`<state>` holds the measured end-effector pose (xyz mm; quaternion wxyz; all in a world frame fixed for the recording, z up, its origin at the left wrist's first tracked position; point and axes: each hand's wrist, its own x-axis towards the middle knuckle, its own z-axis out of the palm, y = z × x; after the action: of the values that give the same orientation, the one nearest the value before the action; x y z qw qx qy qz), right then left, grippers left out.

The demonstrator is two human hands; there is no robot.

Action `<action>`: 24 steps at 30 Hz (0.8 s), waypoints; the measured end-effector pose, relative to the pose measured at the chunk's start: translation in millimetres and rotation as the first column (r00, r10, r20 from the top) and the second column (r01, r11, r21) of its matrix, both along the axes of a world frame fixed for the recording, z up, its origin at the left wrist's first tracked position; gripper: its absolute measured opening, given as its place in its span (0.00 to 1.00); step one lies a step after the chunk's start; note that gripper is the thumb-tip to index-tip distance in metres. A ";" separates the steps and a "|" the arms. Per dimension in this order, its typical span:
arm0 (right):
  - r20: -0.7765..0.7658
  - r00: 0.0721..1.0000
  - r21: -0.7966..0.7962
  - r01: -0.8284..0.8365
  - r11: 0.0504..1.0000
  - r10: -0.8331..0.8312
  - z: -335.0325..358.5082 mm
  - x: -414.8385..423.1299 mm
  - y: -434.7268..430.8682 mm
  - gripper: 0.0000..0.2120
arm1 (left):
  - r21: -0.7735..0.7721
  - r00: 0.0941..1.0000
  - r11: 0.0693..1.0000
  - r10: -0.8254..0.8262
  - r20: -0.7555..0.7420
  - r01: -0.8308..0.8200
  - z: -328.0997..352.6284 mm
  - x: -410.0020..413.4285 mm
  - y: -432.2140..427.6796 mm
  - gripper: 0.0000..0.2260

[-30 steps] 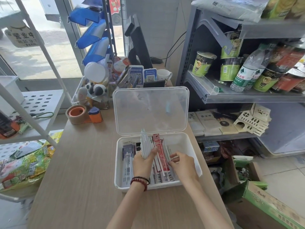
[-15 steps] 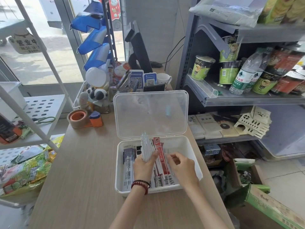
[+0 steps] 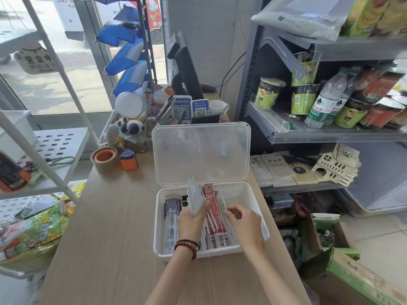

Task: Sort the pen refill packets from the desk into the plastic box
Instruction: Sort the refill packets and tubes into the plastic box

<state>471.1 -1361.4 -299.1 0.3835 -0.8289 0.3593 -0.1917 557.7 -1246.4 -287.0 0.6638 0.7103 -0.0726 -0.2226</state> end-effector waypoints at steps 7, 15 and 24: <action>-0.298 0.952 0.006 0.069 0.998 -0.064 -15.3 7.0 -3.3 0.03 | 0.005 1.000 1.000 0.003 -0.018 -0.003 1.4 0.3 -0.1 0.11; -0.251 0.967 0.005 0.048 0.999 -0.045 -10.3 6.0 -3.7 0.08 | 0.007 1.000 1.000 -0.022 -0.001 0.022 4.6 -0.6 0.2 0.10; -0.009 0.983 0.156 -0.180 0.971 0.184 11.2 -6.4 5.9 0.13 | 0.050 0.998 0.997 -0.057 0.019 0.056 -2.8 2.5 -2.6 0.11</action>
<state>464.6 -1355.5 -287.9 0.4584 -0.8283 0.3000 -0.1173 560.2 -1249.0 -289.8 0.6385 0.7265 -0.0940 -0.2359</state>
